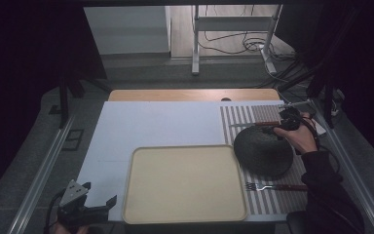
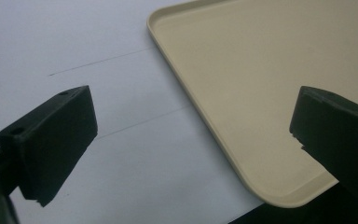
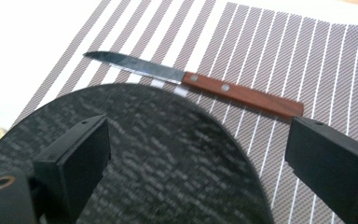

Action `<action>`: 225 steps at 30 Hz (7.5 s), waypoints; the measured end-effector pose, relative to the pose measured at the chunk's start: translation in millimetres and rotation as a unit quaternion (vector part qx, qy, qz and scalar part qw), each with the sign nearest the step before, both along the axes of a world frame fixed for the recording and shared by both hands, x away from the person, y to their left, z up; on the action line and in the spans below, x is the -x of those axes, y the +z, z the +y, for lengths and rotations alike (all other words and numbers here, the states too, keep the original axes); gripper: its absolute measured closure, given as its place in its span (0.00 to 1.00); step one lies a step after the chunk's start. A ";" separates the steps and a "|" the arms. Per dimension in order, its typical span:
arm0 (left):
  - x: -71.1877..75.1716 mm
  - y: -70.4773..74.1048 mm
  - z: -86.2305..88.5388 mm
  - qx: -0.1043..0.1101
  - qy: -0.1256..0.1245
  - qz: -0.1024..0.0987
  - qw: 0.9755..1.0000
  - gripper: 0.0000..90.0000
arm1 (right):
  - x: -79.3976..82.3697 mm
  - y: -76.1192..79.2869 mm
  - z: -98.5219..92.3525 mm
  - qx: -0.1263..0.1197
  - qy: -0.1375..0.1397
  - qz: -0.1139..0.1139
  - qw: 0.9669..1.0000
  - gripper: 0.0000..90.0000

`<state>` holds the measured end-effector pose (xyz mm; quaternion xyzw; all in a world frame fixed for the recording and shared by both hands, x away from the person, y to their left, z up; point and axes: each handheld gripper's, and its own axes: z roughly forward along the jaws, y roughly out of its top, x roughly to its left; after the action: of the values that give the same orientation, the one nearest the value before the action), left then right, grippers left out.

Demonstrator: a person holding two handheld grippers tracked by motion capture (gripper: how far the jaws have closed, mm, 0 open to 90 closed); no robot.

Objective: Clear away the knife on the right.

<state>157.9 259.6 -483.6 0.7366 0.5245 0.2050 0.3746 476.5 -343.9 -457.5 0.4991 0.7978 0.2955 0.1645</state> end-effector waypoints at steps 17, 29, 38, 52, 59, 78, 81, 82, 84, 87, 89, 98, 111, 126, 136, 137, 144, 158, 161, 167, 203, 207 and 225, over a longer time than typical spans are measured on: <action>-0.5 0.1 -0.7 -0.003 -0.002 0.002 1.000 0.01 | -39.4 -15.9 -13.5 0.010 -0.025 0.022 0.999 0.39; -0.9 0.0 -1.7 -0.008 -0.004 0.003 1.000 0.01 | -61.7 -17.8 -25.3 0.019 -0.046 0.024 0.998 0.94; -1.0 0.1 -2.7 -0.012 -0.008 0.004 1.000 0.02 | -75.3 -29.1 -29.6 0.047 -0.066 0.016 0.997 1.00; -0.6 0.3 -4.5 -0.019 -0.012 0.003 1.000 0.02 | -65.1 -36.7 -39.7 0.041 -0.050 0.049 0.997 1.00; -0.4 0.4 -5.1 -0.022 -0.014 0.003 1.000 0.02 | -54.1 -35.5 -39.4 0.034 -0.041 0.066 0.996 1.00; -0.7 0.3 -6.6 -0.027 -0.016 0.003 0.999 0.02 | -53.2 -17.8 -9.7 0.044 -0.014 0.041 0.998 0.68; -0.8 0.3 -6.7 -0.028 -0.016 0.004 0.999 0.02 | -56.1 -18.2 -1.0 0.032 -0.002 0.034 0.999 0.55; -0.7 0.3 -6.8 -0.028 -0.017 0.004 0.999 0.02 | -57.3 -18.8 1.7 0.029 0.002 0.032 0.999 0.53; -0.7 0.3 -6.9 -0.029 -0.017 0.004 0.999 0.02 | -59.2 -19.9 6.7 0.029 0.002 0.030 0.999 0.47; -0.7 0.3 -6.9 -0.029 -0.017 0.004 0.999 0.02 | -62.5 -22.2 12.5 0.027 0.001 0.030 0.999 0.37; -0.7 0.2 -6.9 -0.030 -0.017 0.004 0.999 0.02 | -66.3 -25.9 15.4 0.025 0.000 0.033 0.999 0.30; -0.9 0.2 -7.4 -0.032 -0.017 0.006 0.999 0.02 | -76.6 -39.5 16.7 0.039 0.008 0.049 0.998 0.26; -0.5 0.2 -7.8 -0.035 -0.018 0.006 0.999 0.02 | -76.8 -39.9 7.1 0.066 0.040 0.039 0.996 0.71; -0.4 0.2 -8.7 -0.037 -0.018 0.006 0.999 0.02 | -73.5 -35.6 -6.8 0.079 0.039 0.035 0.996 0.87; -0.1 0.3 -8.7 -0.038 -0.018 0.005 0.999 0.02 | -68.6 -20.6 -21.9 0.057 0.011 0.009 0.998 0.87; -0.1 0.3 -8.6 -0.037 -0.018 0.005 0.999 0.02 | -67.5 -18.4 -22.4 0.054 0.011 0.008 0.998 0.87; 0.1 0.3 -7.1 -0.031 -0.014 0.004 0.999 0.02 | -53.3 -8.0 -21.5 0.034 0.013 0.005 0.999 0.87; -1.7 -0.2 -2.9 -0.009 -0.017 0.007 1.000 0.02 | -21.4 -3.2 -6.2 0.017 0.028 0.009 0.999 0.87; -2.0 -0.2 -2.5 -0.007 -0.021 0.008 1.000 0.01 | -15.0 -3.2 -0.8 0.019 0.038 0.009 0.999 0.87; -2.5 -0.5 -1.5 -0.001 -0.023 0.009 1.000 0.01 | -2.6 -3.2 10.3 0.013 0.048 0.013 0.999 0.87; -1.9 -0.1 -0.9 0.000 -0.023 0.006 1.000 0.01 | 95.7 -2.9 96.3 -0.008 0.149 0.013 0.989 0.87; -2.0 -0.1 -1.4 -0.001 -0.023 0.006 1.000 0.01 | 106.3 -4.1 104.1 -0.009 0.158 0.014 0.987 0.87; -2.4 0.1 -2.5 -0.006 -0.024 0.006 1.000 0.01 | 143.9 -14.3 138.7 -0.008 0.192 0.022 0.981 0.87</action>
<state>160.2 257.1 -483.5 0.7525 0.5077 0.1949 0.3715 332.6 -205.2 -471.8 0.3444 0.8797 0.3173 0.0831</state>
